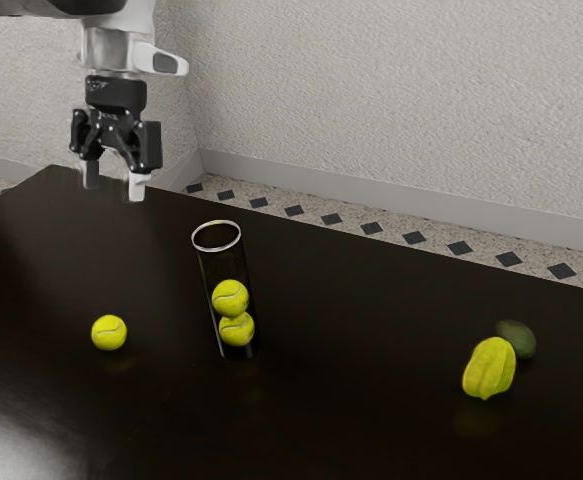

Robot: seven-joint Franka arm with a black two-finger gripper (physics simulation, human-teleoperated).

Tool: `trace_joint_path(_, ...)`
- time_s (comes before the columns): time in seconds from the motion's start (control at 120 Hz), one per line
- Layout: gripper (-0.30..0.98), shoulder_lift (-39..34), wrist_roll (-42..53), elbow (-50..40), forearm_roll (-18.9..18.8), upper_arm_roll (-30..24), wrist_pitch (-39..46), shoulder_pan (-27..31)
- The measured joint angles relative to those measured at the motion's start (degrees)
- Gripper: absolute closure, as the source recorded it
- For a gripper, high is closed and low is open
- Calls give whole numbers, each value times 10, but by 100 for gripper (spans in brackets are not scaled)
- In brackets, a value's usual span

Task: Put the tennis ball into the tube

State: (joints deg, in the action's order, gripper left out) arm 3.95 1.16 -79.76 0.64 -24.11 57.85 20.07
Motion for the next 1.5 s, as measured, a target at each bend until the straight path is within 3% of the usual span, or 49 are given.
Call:
trace_joint_path(0.117, 0, -13, 5, -31, -4, 15, 111, -9)
trace_joint_path(0.292, 0, -126, 10, -279, 5, 68, 271, -2)
trace_joint_path(0.425, 0, -136, 10, -421, 18, 100, 402, 1)
trace_joint_path(0.575, 0, -121, 9, -513, 24, 131, 542, 1)
trace_joint_path(0.867, 0, -52, 50, -575, 22, 177, 752, 19)
trace_joint_path(1.017, 0, -1, 82, -571, -8, 183, 828, 35)
trace_joint_path(1.5, 2, 76, 150, -535, -23, 197, 903, 24)
